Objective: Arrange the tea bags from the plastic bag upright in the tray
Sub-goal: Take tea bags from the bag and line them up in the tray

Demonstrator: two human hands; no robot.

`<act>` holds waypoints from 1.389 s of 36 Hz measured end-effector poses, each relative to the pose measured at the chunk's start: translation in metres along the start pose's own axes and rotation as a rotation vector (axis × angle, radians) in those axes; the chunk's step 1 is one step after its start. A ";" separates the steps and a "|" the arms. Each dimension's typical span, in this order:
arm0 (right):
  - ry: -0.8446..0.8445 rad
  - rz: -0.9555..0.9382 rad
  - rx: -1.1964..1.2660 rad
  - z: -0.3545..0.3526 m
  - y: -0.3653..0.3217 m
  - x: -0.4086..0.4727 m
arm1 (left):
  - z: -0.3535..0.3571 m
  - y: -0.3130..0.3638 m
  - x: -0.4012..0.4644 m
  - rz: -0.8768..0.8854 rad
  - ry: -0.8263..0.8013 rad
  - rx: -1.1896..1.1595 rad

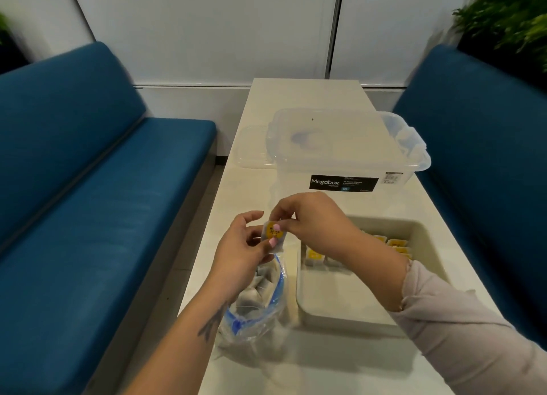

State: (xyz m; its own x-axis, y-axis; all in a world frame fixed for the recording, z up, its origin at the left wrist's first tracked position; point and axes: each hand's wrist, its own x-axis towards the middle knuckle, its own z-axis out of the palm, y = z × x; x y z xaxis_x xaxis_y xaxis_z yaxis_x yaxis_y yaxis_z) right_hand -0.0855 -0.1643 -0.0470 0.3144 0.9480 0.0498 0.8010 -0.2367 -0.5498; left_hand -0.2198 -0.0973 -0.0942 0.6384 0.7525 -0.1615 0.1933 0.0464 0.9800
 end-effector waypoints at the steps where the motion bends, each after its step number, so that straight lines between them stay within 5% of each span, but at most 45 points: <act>1: -0.005 0.011 -0.003 -0.003 0.001 -0.001 | 0.002 0.000 0.000 -0.005 -0.010 0.010; 29: -0.054 0.180 -0.287 -0.080 0.084 -0.057 | 0.083 -0.007 -0.003 0.180 -0.022 0.331; 50: -0.161 0.240 -0.673 -0.036 0.166 -0.068 | 0.089 -0.018 -0.009 0.171 0.068 0.470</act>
State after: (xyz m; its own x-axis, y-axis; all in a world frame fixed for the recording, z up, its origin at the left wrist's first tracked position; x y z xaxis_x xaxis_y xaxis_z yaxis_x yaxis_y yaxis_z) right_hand 0.0446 -0.2753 -0.1120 0.4833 0.8609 -0.1590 0.8754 -0.4723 0.1035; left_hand -0.1627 -0.1640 -0.1208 0.6436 0.7651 0.0202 0.4142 -0.3704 0.8314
